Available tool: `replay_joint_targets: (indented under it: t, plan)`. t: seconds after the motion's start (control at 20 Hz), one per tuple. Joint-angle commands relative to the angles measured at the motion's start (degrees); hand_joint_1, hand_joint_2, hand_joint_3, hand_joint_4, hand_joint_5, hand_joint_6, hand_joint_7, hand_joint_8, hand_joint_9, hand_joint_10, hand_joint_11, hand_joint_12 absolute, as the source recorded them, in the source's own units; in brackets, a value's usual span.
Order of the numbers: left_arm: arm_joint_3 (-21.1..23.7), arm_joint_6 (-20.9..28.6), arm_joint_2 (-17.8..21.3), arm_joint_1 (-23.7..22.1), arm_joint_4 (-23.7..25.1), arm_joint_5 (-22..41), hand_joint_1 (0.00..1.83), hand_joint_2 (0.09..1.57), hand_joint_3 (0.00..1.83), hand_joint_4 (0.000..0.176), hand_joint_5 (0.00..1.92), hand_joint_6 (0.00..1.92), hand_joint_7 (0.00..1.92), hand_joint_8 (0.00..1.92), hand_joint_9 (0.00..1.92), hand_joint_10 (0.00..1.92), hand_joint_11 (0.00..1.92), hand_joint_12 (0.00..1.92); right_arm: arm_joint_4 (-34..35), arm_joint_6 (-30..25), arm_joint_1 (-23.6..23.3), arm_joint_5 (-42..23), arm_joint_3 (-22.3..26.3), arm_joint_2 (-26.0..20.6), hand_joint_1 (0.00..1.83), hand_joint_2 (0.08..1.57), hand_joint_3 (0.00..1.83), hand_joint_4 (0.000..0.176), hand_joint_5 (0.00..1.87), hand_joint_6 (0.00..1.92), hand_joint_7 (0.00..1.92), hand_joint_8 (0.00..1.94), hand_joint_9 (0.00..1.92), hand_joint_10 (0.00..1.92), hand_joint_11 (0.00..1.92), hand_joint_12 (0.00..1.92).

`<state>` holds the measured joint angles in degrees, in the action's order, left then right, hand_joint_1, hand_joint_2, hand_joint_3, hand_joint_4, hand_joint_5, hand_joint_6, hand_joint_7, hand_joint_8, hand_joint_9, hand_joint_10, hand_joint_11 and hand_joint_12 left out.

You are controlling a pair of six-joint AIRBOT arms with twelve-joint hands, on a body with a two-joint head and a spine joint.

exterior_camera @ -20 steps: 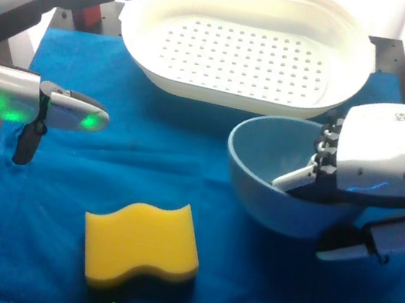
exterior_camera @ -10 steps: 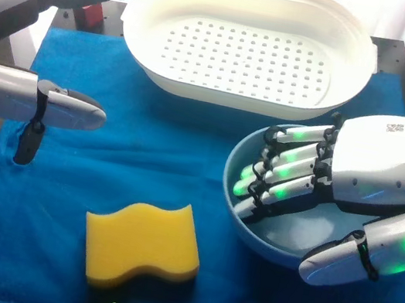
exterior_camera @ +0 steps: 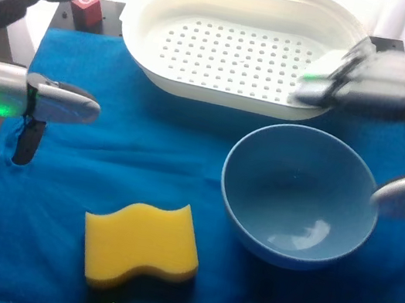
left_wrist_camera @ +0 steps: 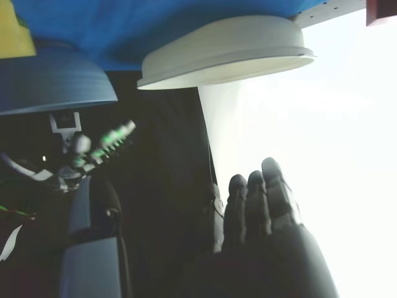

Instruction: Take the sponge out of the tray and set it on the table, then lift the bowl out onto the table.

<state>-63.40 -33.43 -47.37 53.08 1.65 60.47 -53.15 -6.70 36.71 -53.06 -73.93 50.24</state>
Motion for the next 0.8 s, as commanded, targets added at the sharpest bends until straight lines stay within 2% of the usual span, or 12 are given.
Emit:
replay_joint_targets:
  t: [0.0, 0.1, 0.15, 0.2, 0.25, 0.3, 0.35, 0.4, 0.45, 0.6, 0.7, 0.75]
  plan:
    - [0.4, 0.2, 0.4, -0.1, -1.8, 8.8, 0.78, 0.90, 0.00, 0.096, 0.24, 0.00, 0.08, 0.00, 0.00, 0.00, 0.00, 0.01, 6.8, 1.7, 0.4, -7.1, 0.9, -0.6, 0.01, 1.12, 0.01, 0.061, 0.01, 0.00, 0.00, 0.00, 0.00, 0.00, 0.00, 0.00]
    - [1.3, 0.2, 0.9, 1.6, -3.3, 12.2, 0.81, 0.88, 0.00, 0.108, 0.21, 0.00, 0.05, 0.00, 0.00, 0.00, 0.00, 0.00, 17.1, 8.7, 5.5, -11.8, 3.4, -3.9, 0.09, 1.18, 0.02, 0.035, 0.05, 0.01, 0.00, 0.00, 0.00, 0.00, 0.00, 0.00]
    - [1.8, -0.1, 1.0, 2.9, -4.6, 14.5, 0.81, 0.88, 0.00, 0.100, 0.19, 0.00, 0.05, 0.00, 0.00, 0.00, 0.00, 0.00, 24.0, 12.1, 9.8, -16.1, 4.6, -4.8, 0.03, 1.19, 0.02, 0.051, 0.06, 0.01, 0.00, 0.00, 0.00, 0.00, 0.00, 0.00]
    - [2.4, -0.7, 1.1, 4.7, -6.8, 17.6, 0.79, 0.87, 0.00, 0.072, 0.16, 0.00, 0.04, 0.00, 0.00, 0.00, 0.00, 0.00, 30.6, 14.6, 15.4, -21.5, 5.3, -4.9, 0.02, 1.18, 0.01, 0.108, 0.06, 0.01, 0.00, 0.00, 0.00, 0.00, 0.00, 0.00]
    - [3.1, -1.3, 1.1, 6.7, -9.1, 20.8, 0.77, 0.86, 0.00, 0.045, 0.16, 0.00, 0.06, 0.01, 0.00, 0.00, 0.00, 0.00, 36.4, 15.8, 20.3, -26.8, 5.7, -4.4, 0.04, 1.18, 0.01, 0.114, 0.08, 0.01, 0.01, 0.00, 0.00, 0.00, 0.00, 0.00]
    - [3.6, -1.3, 1.0, 7.9, -10.5, 23.1, 0.75, 0.87, 0.00, 0.029, 0.15, 0.00, 0.07, 0.01, 0.00, 0.00, 0.00, 0.00, 40.8, 16.0, 23.9, -31.1, 5.8, -4.1, 0.04, 1.20, 0.01, 0.108, 0.08, 0.01, 0.00, 0.00, 0.00, 0.00, 0.00, 0.00]
    - [4.0, -1.3, 0.9, 8.6, -11.1, 24.4, 0.72, 0.87, 0.00, 0.047, 0.13, 0.00, 0.07, 0.01, 0.01, 0.00, 0.00, 0.00, 43.4, 16.0, 26.2, -33.5, 5.9, -3.6, 0.05, 1.21, 0.02, 0.098, 0.09, 0.01, 0.01, 0.00, 0.00, 0.00, 0.00, 0.00]
    - [4.6, -1.3, 0.7, 9.6, -12.3, 26.5, 0.70, 0.86, 0.00, 0.052, 0.13, 0.00, 0.09, 0.01, 0.05, 0.02, 0.03, 0.01, 46.8, 16.0, 29.1, -36.3, 6.0, -2.9, 0.05, 1.19, 0.01, 0.117, 0.07, 0.01, 0.00, 0.00, 0.00, 0.00, 0.00, 0.00]
    - [4.9, -1.3, 0.5, 10.4, -13.1, 28.0, 0.66, 0.87, 0.00, 0.033, 0.13, 0.00, 0.11, 0.03, 0.10, 0.01, 0.01, 0.22, 49.3, 16.0, 31.0, -38.3, 6.0, -2.3, 0.12, 1.20, 0.01, 0.091, 0.07, 0.00, 0.00, 0.00, 0.00, 0.00, 0.00, 0.00]
    - [6.2, -1.3, -1.1, 13.4, -16.4, 34.4, 0.59, 0.90, 0.01, 0.086, 0.13, 0.00, 0.09, 0.00, 0.08, 0.00, 0.00, 0.33, 55.0, 16.0, 33.6, -43.5, 5.8, -0.2, 0.22, 1.27, 0.02, 0.091, 0.09, 0.01, 0.01, 0.00, 0.00, 0.00, 0.00, 0.00]
    - [7.1, -1.2, -2.1, 15.6, -18.3, 38.7, 0.50, 0.96, 0.01, 0.100, 0.09, 0.00, 0.04, 0.00, 0.03, 0.00, 0.00, 0.25, 55.8, 16.0, 33.6, -44.4, 5.4, 0.6, 0.30, 1.24, 0.00, 0.129, 0.10, 0.00, 0.00, 0.00, 0.00, 0.00, 0.00, 0.00]
    - [7.3, -0.9, -2.5, 15.7, -18.7, 38.7, 0.44, 0.99, 0.01, 0.117, 0.08, 0.00, 0.04, 0.00, 0.04, 0.00, 0.00, 0.28, 56.5, 16.0, 33.6, -45.1, 5.3, 0.9, 0.31, 1.22, 0.00, 0.123, 0.09, 0.00, 0.00, 0.00, 0.00, 0.00, 0.00, 0.00]
